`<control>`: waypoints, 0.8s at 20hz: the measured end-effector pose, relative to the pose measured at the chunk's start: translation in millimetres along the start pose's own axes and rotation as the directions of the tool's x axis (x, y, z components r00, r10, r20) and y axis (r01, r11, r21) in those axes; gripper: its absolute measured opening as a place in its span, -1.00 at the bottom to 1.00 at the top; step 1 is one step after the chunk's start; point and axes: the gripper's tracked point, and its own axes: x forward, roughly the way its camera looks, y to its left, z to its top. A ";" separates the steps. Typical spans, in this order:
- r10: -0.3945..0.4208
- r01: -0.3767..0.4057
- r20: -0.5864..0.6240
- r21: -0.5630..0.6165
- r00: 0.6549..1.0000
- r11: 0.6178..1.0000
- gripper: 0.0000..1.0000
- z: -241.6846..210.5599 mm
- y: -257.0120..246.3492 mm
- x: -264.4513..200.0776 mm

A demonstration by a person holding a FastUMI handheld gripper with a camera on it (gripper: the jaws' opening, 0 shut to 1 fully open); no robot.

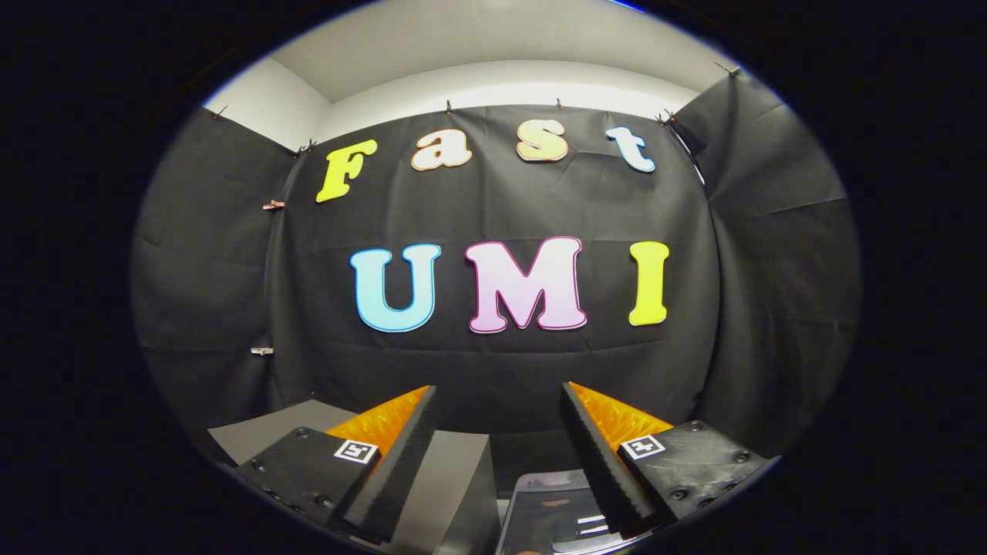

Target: Put the clothes into the washing machine and then close the washing machine lid.

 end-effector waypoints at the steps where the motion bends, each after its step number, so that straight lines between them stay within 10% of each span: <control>1: -0.002 0.002 -0.002 -0.003 1.000 1.000 0.97 -1.3 -0.6 0.8; 16: 0.007 -0.008 -0.022 -0.013 1.000 1.000 0.97 -4.3 1.0 2.0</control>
